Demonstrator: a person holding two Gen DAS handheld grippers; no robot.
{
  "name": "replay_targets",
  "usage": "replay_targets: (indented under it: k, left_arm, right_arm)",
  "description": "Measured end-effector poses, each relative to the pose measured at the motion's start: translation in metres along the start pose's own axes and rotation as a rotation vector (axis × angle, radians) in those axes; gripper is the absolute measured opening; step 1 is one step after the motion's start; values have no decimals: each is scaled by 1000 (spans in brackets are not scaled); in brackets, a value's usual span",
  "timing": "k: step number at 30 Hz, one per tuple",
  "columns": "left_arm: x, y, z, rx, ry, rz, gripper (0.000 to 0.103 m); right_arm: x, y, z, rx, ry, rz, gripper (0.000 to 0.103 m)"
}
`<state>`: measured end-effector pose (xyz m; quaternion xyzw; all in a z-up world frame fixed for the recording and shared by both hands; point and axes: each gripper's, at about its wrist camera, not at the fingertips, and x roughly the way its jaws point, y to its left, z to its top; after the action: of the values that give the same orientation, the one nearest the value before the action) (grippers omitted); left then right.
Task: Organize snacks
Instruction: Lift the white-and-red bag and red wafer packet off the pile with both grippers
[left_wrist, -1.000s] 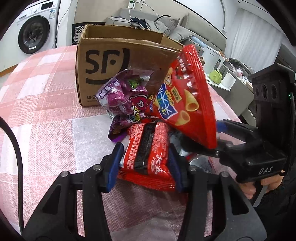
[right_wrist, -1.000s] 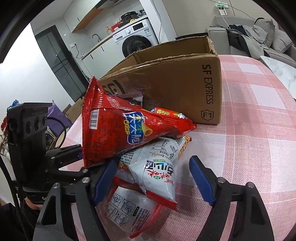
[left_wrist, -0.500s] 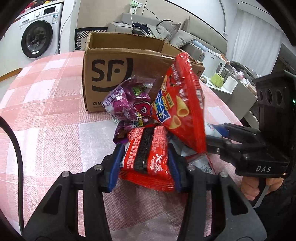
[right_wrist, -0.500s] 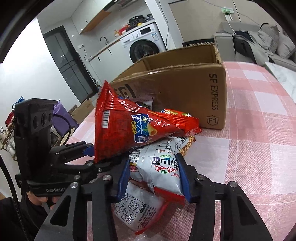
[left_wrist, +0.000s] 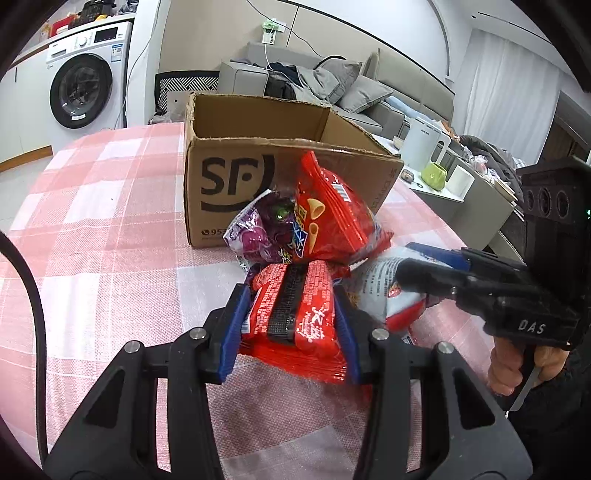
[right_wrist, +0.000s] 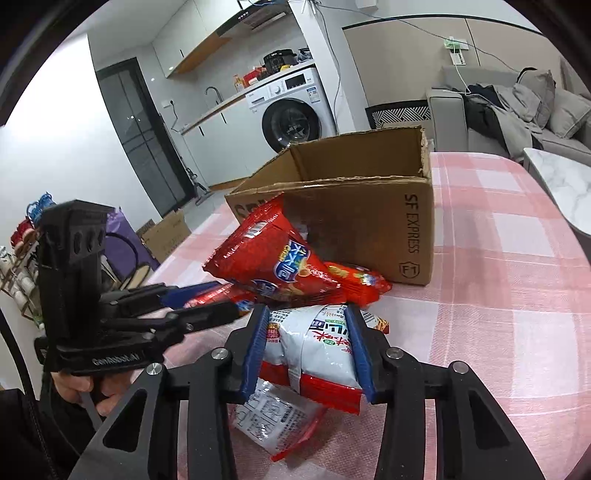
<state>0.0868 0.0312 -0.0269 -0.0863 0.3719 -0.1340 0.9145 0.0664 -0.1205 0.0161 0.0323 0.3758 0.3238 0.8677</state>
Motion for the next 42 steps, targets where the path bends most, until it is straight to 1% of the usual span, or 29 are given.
replay_targets:
  k: [5, 6, 9, 14, 15, 16, 19, 20, 21, 22, 26, 28, 29, 30, 32, 35, 38, 41, 42]
  left_arm:
    - [-5, 1, 1, -2, 0, 8, 42]
    - [-6, 2, 2, -2, 1, 9, 42]
    - [-7, 1, 1, 1, -2, 13, 42]
    - [-11, -1, 4, 1, -16, 15, 41]
    - [-12, -1, 4, 1, -17, 15, 41]
    - [-13, 0, 4, 1, -17, 14, 41]
    - [-15, 1, 3, 0, -17, 14, 40]
    - [-16, 1, 3, 2, -16, 12, 39]
    - [-16, 1, 3, 6, -15, 13, 30]
    - [-16, 0, 2, 16, -10, 13, 24]
    - [-5, -1, -4, 43, 53, 34, 23]
    - [0, 0, -5, 55, 106, 26, 29]
    - [2, 0, -5, 63, 134, 18, 40]
    - [2, 1, -7, 71, 148, 5, 56]
    - [1, 0, -11, 103, 164, -1, 68]
    - [2, -6, -17, 169, 203, -14, 70]
    - [1, -13, -22, 223, 210, -6, 70]
    - [1, -22, -29, 263, 234, -21, 70]
    - [1, -24, -31, 279, 246, -25, 64]
  right_arm:
    - [2, -3, -2, 1, 43, -4, 43]
    - [3, -5, -2, 6, 60, -7, 45]
    - [9, -6, -3, 15, 98, -4, 53]
    - [16, -5, -6, 30, 129, 3, 61]
    - [17, -6, -6, 32, 132, 2, 61]
    - [17, -7, -6, 37, 133, 3, 61]
    - [13, -3, -6, 17, 117, 7, 47]
    - [12, -2, -6, 11, 116, 13, 45]
    - [10, -1, -6, 10, 111, 26, 45]
    - [9, 0, -5, 8, 108, 33, 44]
    - [3, 2, -5, -5, 103, 22, 44]
    - [3, 1, -5, -7, 107, 14, 44]
    - [2, 1, -4, -7, 105, 9, 44]
    - [1, 1, -4, -5, 105, 9, 44]
    - [-1, -1, -4, -6, 103, 9, 44]
    - [0, -1, -3, -7, 100, 10, 44]
    - [-4, -2, -4, -5, 95, 16, 44]
    - [-7, -2, -1, -6, 82, 15, 44]
    - [-9, -3, 0, -5, 76, 12, 44]
